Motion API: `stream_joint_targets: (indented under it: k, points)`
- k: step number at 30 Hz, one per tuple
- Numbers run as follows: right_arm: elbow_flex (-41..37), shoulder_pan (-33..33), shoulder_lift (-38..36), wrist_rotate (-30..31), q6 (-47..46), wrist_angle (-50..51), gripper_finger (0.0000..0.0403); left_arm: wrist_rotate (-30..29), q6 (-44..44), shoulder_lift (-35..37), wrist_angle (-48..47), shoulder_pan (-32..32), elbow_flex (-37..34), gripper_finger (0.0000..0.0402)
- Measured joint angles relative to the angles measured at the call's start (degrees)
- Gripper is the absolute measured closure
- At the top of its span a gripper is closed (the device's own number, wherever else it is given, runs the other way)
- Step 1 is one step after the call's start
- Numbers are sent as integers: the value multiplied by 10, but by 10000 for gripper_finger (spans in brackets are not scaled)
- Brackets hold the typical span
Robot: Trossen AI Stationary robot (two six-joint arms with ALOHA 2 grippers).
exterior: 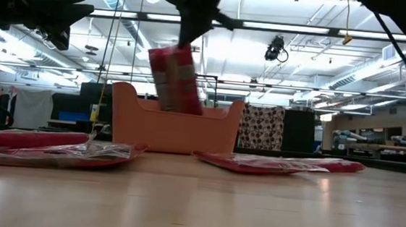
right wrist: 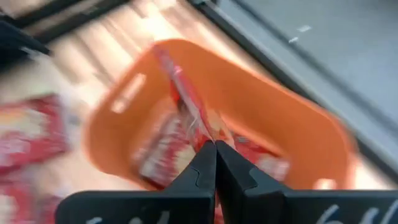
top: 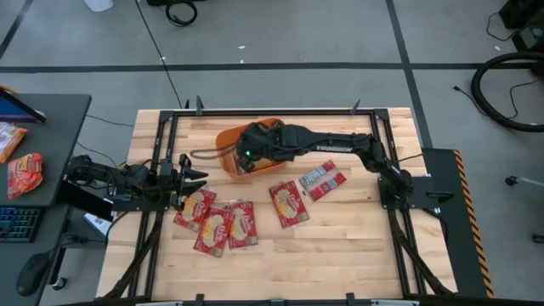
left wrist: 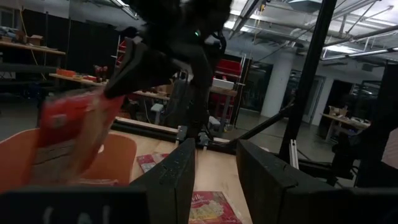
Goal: Sort popcorn bags into baskets
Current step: Put the popcorn bag into the orange bin
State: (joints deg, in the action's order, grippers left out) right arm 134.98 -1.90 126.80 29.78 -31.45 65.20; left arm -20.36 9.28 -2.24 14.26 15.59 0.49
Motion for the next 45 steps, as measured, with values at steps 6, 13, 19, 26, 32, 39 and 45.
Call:
stream_joint_targets:
  k: [6, 13, 19, 26, 32, 39, 45]
  points:
    - [0, -17, 0, -72, -36, -82, 396, 0, 0, 0, 0, 0, 0, 278]
    - [-5, -22, 0, -94, -40, -118, 396, 0, 0, 0, 0, 0, 0, 278]
    - [-68, -28, 0, -96, -78, -117, 396, 0, 0, 0, 0, 0, 0, 278]
    - [-90, -33, -1, -73, -90, -75, 395, 0, 2, 0, 0, 0, 0, 278]
    - [-92, -45, 0, -63, -93, 25, 383, 0, 1, 0, 0, 0, 0, 278]
    - [-92, -58, 1, -45, -104, 141, 343, 0, 0, 0, -1, 0, 0, 278]
    - [-92, -47, 1, -40, -72, 189, 294, 24, 4, 0, -20, 0, 0, 278]
